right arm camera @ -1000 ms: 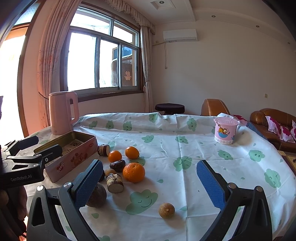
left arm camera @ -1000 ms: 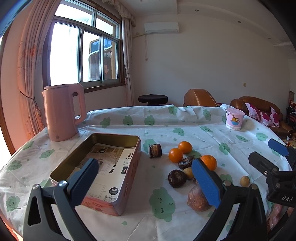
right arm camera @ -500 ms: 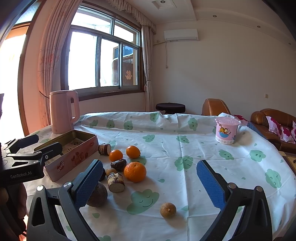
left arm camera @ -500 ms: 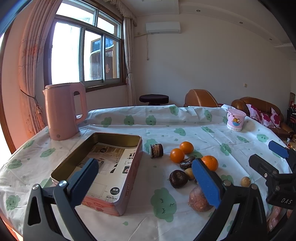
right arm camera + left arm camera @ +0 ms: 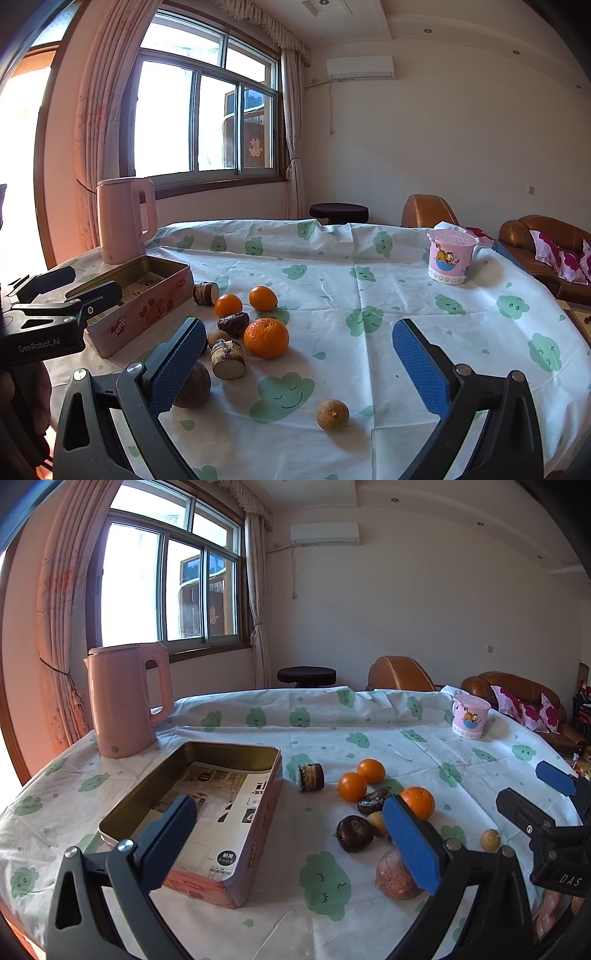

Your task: Organize fruits

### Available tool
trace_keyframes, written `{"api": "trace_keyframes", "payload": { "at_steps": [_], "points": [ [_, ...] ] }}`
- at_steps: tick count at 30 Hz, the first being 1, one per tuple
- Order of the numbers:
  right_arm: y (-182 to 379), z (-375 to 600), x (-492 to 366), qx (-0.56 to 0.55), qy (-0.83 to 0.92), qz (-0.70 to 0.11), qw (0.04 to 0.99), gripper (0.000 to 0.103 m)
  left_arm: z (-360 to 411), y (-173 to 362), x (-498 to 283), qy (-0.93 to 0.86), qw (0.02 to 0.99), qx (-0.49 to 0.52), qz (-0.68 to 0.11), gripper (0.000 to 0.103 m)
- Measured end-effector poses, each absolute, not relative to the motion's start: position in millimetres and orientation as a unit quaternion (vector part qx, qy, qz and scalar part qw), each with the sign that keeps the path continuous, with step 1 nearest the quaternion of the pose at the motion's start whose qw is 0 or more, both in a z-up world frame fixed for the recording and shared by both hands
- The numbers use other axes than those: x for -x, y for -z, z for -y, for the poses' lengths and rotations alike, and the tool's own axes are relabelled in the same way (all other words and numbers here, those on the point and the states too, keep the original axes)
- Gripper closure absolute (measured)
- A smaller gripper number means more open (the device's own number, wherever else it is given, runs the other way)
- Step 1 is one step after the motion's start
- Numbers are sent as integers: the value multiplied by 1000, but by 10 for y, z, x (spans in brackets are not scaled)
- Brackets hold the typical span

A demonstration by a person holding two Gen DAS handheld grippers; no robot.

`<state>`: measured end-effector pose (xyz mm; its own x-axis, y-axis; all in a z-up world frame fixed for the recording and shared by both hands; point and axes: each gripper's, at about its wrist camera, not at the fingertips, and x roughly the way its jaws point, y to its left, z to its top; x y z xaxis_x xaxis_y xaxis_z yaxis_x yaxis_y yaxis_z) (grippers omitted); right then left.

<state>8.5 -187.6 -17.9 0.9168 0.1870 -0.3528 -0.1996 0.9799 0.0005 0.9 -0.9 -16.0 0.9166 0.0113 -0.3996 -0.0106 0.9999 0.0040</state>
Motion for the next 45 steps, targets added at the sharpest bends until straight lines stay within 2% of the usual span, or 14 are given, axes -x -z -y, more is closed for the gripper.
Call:
{"api": "trace_keyframes", "payload": {
  "at_steps": [17, 21, 26, 27, 30, 34, 37, 38, 40, 42, 43, 45],
  "points": [
    [374, 2060, -77, 20, -91, -194, 977, 1, 240, 295, -35, 36, 973, 1, -226, 1],
    [459, 2118, -77, 21, -91, -203, 975, 1, 401, 388, -51, 67, 968, -5, -243, 12],
    [491, 2144, -68, 25, -98, -207, 973, 2, 533, 458, -47, 94, 963, -7, -253, 18],
    [506, 2152, -71, 25, -99, -210, 972, 4, 561, 469, -46, 97, 962, -10, -254, 20],
    [578, 2184, -109, 17, -111, -229, 967, 22, 611, 509, -74, 104, 959, -12, -264, 22],
    [657, 2174, -151, 12, -123, -246, 961, 28, 648, 575, -130, 114, 952, -10, -283, 29],
    [702, 2160, -183, 11, -132, -261, 956, 43, 674, 616, -159, 115, 950, -11, -291, 29],
    [722, 2160, -195, 10, -134, -266, 954, 44, 680, 630, -174, 116, 949, -12, -295, 29],
    [754, 2161, -214, 10, -137, -275, 952, 48, 691, 654, -207, 119, 945, -11, -306, 34],
    [764, 2152, -222, 12, -139, -279, 950, 56, 688, 676, -226, 122, 942, -9, -312, 44],
    [774, 2148, -224, 14, -141, -281, 949, 58, 685, 684, -236, 128, 940, -6, -316, 46],
    [800, 2137, -242, 18, -144, -288, 946, 71, 688, 698, -245, 133, 939, -5, -318, 47]
  ]
}}
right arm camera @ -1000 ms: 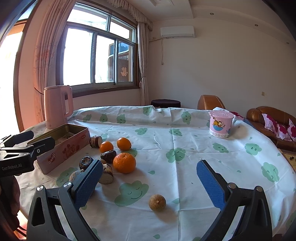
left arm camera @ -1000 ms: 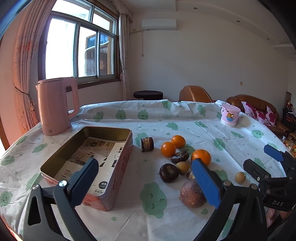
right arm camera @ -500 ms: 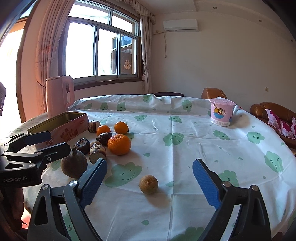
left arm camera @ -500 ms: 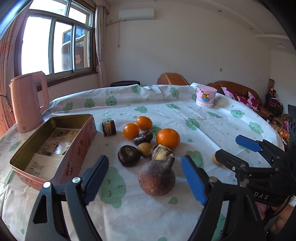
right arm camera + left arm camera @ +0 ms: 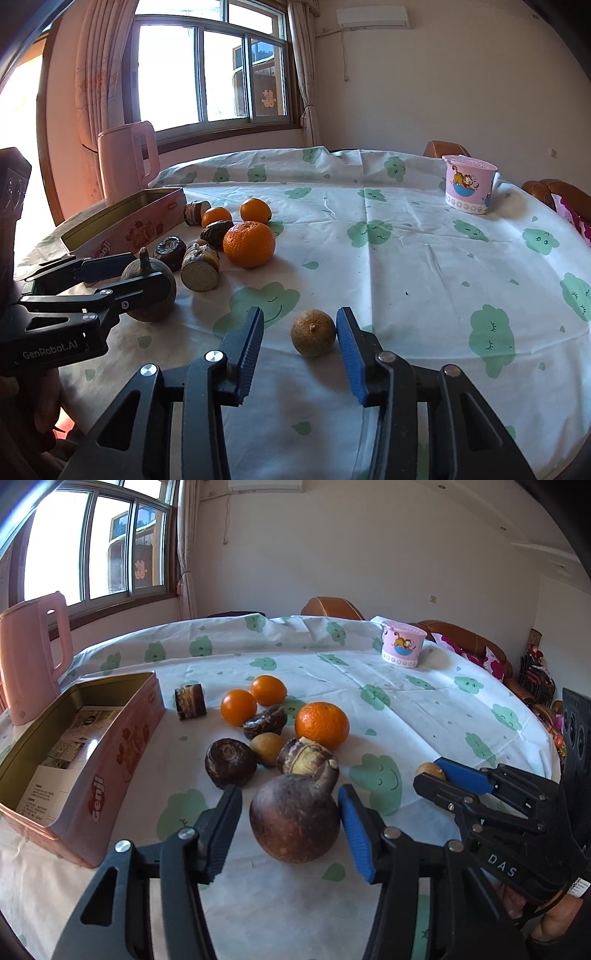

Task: Organize fruits
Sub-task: 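Grasp the brown pear-shaped fruit with left tool while right grasps tan round fruit, then carry both held fruits over the open tin box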

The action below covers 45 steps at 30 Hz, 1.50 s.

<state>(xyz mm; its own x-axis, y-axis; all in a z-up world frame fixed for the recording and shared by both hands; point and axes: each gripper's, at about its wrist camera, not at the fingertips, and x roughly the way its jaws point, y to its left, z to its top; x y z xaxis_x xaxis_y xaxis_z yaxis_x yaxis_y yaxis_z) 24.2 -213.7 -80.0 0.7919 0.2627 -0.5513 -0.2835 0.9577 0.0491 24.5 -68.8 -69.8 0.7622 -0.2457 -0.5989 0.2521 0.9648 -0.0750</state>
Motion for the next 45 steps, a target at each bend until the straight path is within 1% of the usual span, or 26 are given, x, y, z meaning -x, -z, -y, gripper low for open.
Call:
{"api": "trace_keyframes", "payload": {
  "at_steps": [2, 9, 20, 31, 45],
  "points": [
    [813, 2131, -245, 19, -148, -293, 944, 75, 712, 703, -239, 139, 937, -11, -320, 50],
    [813, 2144, -246, 17, -153, -294, 943, 75, 697, 706, -230, 149, 936, -8, -319, 53],
    [757, 2106, -206, 14, -163, -277, 947, 75, 564, 675, -191, 147, 942, 14, -302, 53],
    [673, 1954, -178, 27, -183, -259, 948, 75, 454, 606, -160, 118, 953, 9, -279, 53],
    [423, 1719, -246, 42, -215, -233, 947, 75, 204, 430, -123, 77, 966, 12, -246, 53]
  ]
}}
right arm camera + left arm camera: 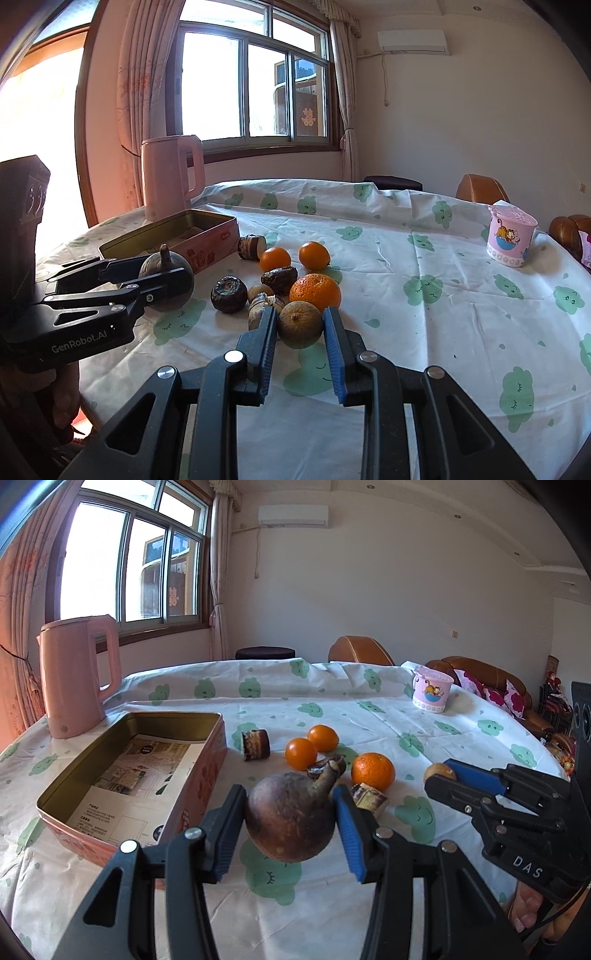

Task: Organize fruits
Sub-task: 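Carry both held fruits over the open tin box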

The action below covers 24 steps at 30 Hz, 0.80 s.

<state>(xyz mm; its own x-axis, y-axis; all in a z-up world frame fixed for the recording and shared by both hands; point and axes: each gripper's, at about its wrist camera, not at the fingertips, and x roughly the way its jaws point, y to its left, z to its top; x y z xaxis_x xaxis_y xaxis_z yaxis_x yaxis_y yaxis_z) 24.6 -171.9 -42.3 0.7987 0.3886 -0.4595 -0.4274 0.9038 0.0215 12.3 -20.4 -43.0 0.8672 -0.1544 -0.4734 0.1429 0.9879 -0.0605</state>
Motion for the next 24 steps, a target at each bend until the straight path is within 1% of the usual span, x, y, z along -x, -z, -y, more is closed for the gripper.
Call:
{"api": "trace_keyframes", "payload": {
  "at_steps": [24],
  "points": [
    [25, 1092, -512, 76, -281, -197, 936, 75, -261, 183, -218, 23, 976, 16, -215, 53]
  ]
}}
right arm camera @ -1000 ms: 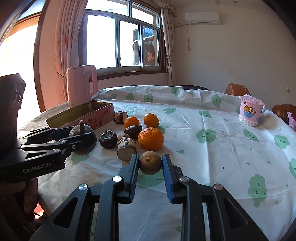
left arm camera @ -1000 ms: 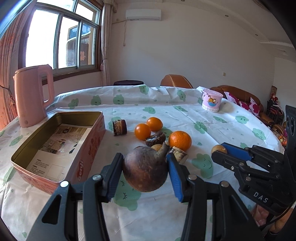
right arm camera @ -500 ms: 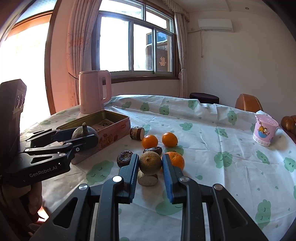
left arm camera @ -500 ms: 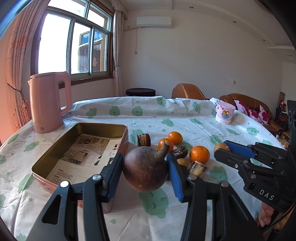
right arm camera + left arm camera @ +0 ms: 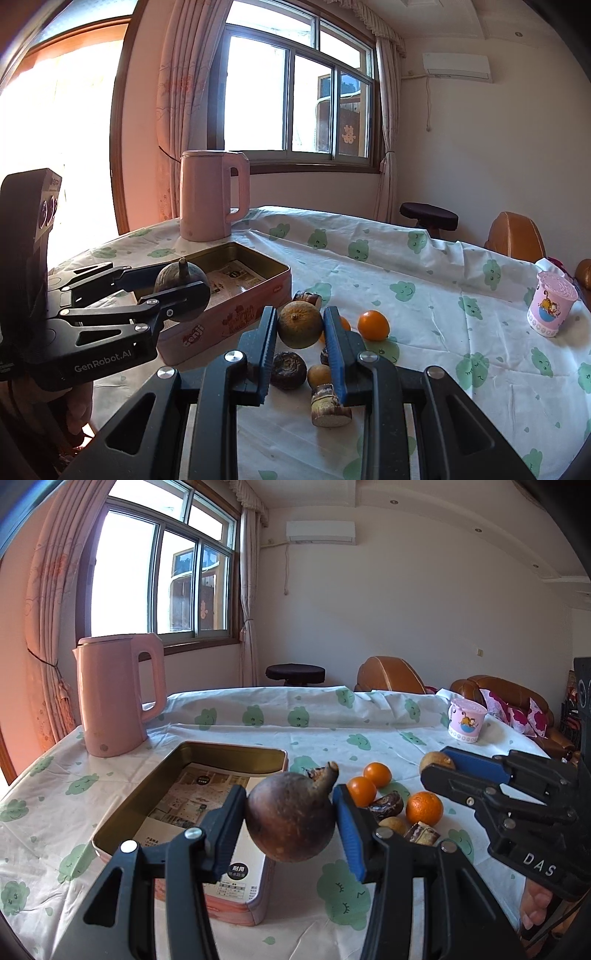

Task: Organize fruits
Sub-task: 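Carry both held fruits over the open tin box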

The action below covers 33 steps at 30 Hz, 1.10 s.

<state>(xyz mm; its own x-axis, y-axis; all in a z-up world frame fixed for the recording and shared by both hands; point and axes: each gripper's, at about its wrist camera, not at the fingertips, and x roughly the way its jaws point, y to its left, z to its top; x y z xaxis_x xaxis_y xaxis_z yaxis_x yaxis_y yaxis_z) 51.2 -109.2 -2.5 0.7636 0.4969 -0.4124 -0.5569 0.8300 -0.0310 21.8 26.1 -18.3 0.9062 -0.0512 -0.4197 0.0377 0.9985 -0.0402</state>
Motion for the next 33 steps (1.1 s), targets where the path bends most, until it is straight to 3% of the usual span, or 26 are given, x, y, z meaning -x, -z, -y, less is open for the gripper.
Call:
{"api": "trace_keyframes", "payload": {
  "at_steps": [20, 33],
  "points": [
    [-282, 665, -853, 73, -313, -174, 931, 75, -628, 58, -438, -14, 978, 12, -210, 53],
    [-153, 220, -1100, 81, -329, -191, 921, 75, -956, 88, -631, -37, 974, 10, -223, 53]
  ]
}}
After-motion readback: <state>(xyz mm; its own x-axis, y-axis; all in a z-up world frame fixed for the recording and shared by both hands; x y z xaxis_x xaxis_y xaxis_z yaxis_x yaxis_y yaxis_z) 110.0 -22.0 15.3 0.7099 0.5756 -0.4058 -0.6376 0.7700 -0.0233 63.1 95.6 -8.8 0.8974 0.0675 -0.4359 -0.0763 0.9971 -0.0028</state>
